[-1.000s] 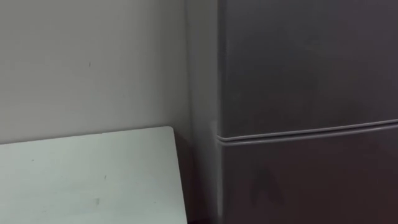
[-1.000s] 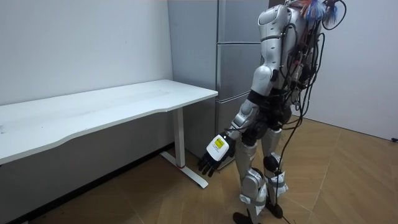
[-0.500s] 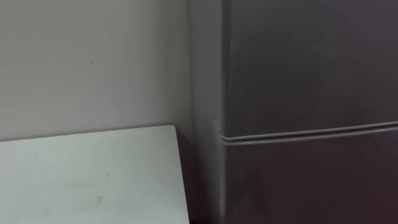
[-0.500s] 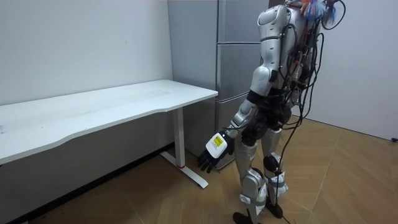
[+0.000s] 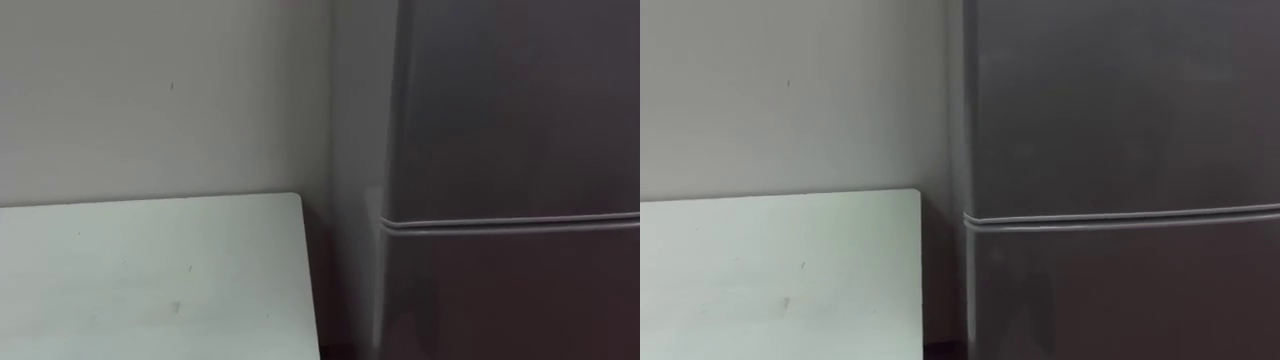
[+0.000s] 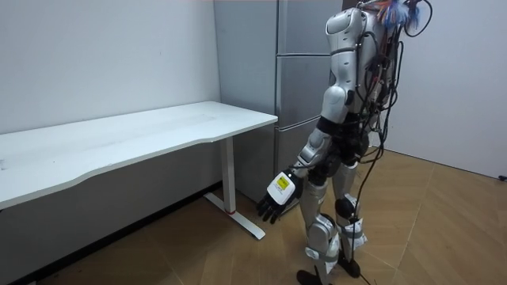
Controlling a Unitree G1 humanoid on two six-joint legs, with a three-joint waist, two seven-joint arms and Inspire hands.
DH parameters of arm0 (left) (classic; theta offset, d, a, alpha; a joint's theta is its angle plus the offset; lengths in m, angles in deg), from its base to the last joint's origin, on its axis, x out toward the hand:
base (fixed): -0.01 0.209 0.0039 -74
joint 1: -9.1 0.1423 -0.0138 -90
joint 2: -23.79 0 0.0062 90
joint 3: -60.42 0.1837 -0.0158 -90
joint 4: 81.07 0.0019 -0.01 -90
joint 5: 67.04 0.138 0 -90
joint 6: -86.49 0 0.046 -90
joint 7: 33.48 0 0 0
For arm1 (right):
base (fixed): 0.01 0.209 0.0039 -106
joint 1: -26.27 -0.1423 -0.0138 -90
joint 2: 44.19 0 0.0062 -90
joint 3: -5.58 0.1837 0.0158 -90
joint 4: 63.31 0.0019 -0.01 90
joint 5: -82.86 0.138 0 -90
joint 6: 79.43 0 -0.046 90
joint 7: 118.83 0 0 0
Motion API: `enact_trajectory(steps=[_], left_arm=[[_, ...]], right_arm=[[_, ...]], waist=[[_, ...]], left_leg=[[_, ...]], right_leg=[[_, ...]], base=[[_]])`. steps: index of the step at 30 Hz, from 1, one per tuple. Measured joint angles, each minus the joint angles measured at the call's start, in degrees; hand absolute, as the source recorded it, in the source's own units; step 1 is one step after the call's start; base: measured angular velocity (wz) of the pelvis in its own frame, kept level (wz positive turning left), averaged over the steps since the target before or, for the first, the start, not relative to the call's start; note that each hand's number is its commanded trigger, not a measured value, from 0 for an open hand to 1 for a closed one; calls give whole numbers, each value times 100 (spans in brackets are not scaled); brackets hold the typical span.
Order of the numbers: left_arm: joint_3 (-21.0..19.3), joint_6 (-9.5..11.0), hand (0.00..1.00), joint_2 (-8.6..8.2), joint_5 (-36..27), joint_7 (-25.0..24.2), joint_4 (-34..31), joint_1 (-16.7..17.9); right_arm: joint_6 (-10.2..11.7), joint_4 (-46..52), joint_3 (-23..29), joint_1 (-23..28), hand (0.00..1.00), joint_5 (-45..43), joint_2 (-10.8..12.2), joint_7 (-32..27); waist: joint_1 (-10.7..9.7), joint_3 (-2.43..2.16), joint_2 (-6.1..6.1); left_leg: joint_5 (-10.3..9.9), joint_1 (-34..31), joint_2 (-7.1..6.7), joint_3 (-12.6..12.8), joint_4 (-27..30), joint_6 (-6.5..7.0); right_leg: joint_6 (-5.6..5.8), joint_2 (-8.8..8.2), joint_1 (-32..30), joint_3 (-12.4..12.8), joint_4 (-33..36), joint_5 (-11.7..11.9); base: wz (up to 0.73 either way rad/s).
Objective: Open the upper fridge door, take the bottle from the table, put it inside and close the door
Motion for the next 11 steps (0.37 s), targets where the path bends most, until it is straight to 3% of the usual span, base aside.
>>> enact_trajectory(steps=[11], left_arm=[[0, -65, 0, -8, 16, -22, 4, 8]], right_arm=[[-90, -42, 11, -1, 0, -57, 3, -18]], waist=[[97, 4, -48]], left_leg=[[-5, -58, -12, -71, 78, 10]], right_leg=[[11, -22, 14, -49, 12, -10]], base=[[2]])
